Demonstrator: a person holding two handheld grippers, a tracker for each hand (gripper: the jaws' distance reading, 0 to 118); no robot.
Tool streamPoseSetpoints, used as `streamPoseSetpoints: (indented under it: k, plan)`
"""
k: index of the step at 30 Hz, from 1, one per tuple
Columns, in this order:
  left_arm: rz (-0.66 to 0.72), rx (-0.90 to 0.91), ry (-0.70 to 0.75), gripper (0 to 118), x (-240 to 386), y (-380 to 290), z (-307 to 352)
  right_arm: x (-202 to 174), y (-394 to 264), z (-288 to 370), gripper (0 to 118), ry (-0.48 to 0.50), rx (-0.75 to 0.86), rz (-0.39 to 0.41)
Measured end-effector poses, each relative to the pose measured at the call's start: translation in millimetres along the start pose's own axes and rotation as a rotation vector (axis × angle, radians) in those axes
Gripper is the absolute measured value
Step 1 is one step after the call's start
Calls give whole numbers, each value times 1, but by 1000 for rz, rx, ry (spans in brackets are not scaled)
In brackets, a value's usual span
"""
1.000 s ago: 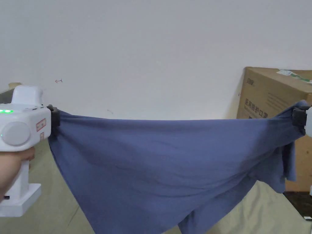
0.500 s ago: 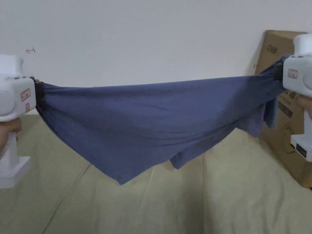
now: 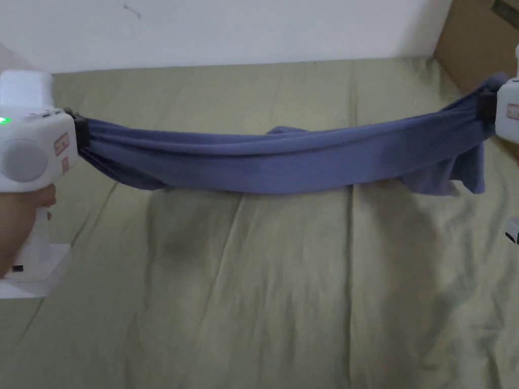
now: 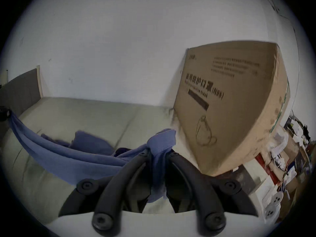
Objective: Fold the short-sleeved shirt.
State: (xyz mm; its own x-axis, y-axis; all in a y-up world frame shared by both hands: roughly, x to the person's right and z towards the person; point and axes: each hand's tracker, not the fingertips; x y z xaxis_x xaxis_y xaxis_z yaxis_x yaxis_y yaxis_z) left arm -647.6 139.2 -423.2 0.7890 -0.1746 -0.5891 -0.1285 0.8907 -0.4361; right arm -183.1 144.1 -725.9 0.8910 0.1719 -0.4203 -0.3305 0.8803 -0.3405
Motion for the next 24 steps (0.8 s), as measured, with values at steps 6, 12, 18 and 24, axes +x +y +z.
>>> streamPoseSetpoints:
  k: [6, 12, 18, 24]
  plan:
    - [-28, -79, -17, 10, 2, -44, 63, 7, -49, 63, 13, 39, -57, -6]
    - [70, -101, -32, 10, -25, -79, 163, 25, -90, 156, 13, 46, -93, -32]
    - [88, -156, -73, 10, -45, -126, 267, 42, -152, 274, 13, 94, -145, -34]
    - [85, -251, -115, 10, -51, -187, 341, 51, -218, 352, 13, 123, -250, -5]
